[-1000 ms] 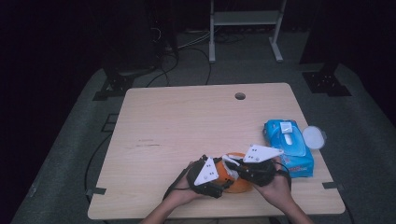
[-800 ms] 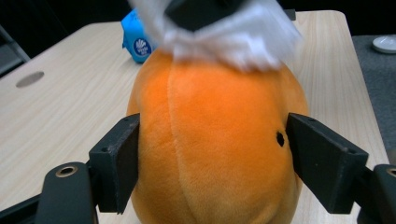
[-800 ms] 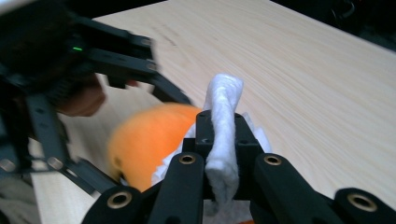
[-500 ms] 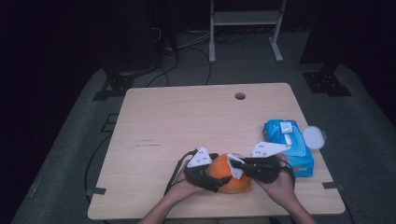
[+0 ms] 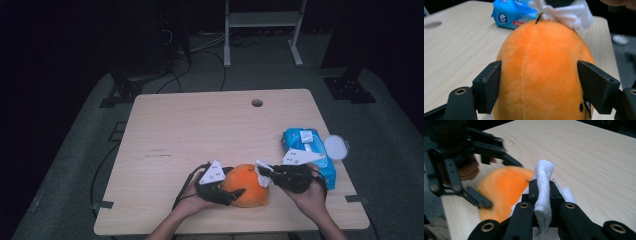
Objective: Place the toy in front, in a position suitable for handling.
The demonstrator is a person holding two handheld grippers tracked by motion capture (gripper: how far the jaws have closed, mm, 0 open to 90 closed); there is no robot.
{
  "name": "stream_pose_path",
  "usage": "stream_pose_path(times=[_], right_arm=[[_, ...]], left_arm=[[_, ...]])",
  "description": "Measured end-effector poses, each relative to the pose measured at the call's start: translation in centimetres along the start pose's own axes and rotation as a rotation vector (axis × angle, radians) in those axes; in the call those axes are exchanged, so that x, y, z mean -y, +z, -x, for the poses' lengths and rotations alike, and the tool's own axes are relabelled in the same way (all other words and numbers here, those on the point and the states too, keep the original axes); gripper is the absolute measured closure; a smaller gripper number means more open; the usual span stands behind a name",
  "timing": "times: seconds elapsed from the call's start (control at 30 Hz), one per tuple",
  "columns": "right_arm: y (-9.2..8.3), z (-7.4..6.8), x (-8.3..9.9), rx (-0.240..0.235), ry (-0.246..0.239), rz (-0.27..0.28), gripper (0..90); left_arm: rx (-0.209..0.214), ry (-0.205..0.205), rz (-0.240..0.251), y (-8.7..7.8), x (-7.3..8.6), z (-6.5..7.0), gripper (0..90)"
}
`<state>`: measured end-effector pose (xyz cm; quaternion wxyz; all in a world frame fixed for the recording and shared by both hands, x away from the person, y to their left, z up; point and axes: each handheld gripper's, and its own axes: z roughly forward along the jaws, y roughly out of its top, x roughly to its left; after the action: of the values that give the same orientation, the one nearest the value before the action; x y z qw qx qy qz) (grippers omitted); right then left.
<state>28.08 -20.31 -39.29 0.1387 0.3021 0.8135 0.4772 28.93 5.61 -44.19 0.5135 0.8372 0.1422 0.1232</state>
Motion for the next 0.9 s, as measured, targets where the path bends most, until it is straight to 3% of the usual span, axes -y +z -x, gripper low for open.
stream_pose_path(times=[0.03, 0.1, 0.17, 0.23, 0.27, 0.33, 0.37, 0.4, 0.47, 0.5, 0.53, 0.63, 0.67, 0.7, 0.73, 0.77, 0.8, 0.83, 0.87, 0.9], right_arm=[[0.0, 0.0, 0.0, 0.0, 0.0, 0.0, 84.2], [0.4, -1.5, -0.7, -0.027, -0.056, -0.002, 84.2], [0.4, -1.7, -0.9, -0.022, -0.07, -0.006, 84.2], [0.3, -1.3, -0.7, -0.005, -0.072, -0.011, 84.1], [0.2, -0.5, -0.3, 0.005, -0.047, -0.015, 84.2], [0.1, 0.0, 0.0, 0.0, -0.026, -0.02, 84.1], [0.1, 0.4, 0.3, -0.027, 0.011, -0.031, 84.2], [0.1, 0.4, 0.3, -0.027, 0.011, -0.031, 84.2], [0.5, -0.5, 0.2, -0.062, -0.018, -0.044, 84.2], [0.5, -0.5, 0.2, -0.062, -0.018, -0.044, 84.2], [0.8, -1.0, -0.1, -0.067, -0.044, -0.045, 84.1], [0.9, -1.2, -0.3, -0.051, -0.056, -0.044, 84.1], [0.9, -1.2, -0.4, -0.048, -0.054, -0.041, 84.2], [0.5, -1.2, -0.7, -0.04, -0.056, -0.019, 84.2], [0.3, -1.2, -0.9, -0.039, -0.052, -0.009, 84.2], [0.1, -1.2, -1.2, -0.037, -0.057, 0.0, 84.2], [-0.1, -1.2, -1.4, -0.034, -0.057, 0.009, 84.2], [-0.1, -1.2, -1.4, -0.034, -0.057, 0.009, 84.2], [-0.2, -1.1, -1.8, -0.029, -0.066, 0.02, 84.2], [-0.2, -1.0, -1.8, -0.019, -0.07, 0.023, 84.2]], left_arm=[[0.0, 0.0, 0.0, 0.0, 0.0, 0.0, 23.1], [-0.002, 0.047, -0.007, -0.1, -0.1, 0.5, 23.1], [0.002, 0.053, -0.01, -0.3, -0.1, 0.5, 23.2], [0.015, 0.037, -0.001, -0.5, 0.1, 0.4, 23.4], [0.029, 0.02, 0.008, -0.5, 0.2, 0.2, 23.3], [0.04, 0.008, 0.01, -0.5, 0.1, 0.1, 19.4], [0.041, -0.027, 0.005, -0.4, -0.3, -0.3, 15.6], [0.041, -0.027, 0.005, -0.4, -0.3, -0.3, 11.2], [0.045, -0.097, -0.008, 0.0, -0.5, -0.7, 8.3], [0.045, -0.097, -0.008, 0.0, -0.5, -0.7, 8.5], [0.054, -0.1, -0.026, 0.4, -0.2, -0.6, 11.2], [0.053, -0.099, -0.027, 0.3, -0.3, -0.6, 26.4], [0.044, -0.079, -0.026, 0.0, -0.5, -0.6, 26.4], [0.028, -0.059, -0.017, -0.2, -0.8, -0.4, 33.6], [-0.022, 0.0, 0.019, -0.4, -1.3, 0.0, 35.1], [-0.022, 0.0, 0.019, -0.4, -1.3, 0.0, 36.0], [-0.105, 0.09, 0.045, -0.5, -1.7, 0.6, 36.3], [-0.105, 0.09, 0.045, -0.5, -1.7, 0.6, 36.3], [-0.138, 0.141, 0.049, -0.5, -1.6, 0.8, 36.0], [-0.132, 0.148, 0.038, -0.3, -1.3, 0.8, 35.4]])
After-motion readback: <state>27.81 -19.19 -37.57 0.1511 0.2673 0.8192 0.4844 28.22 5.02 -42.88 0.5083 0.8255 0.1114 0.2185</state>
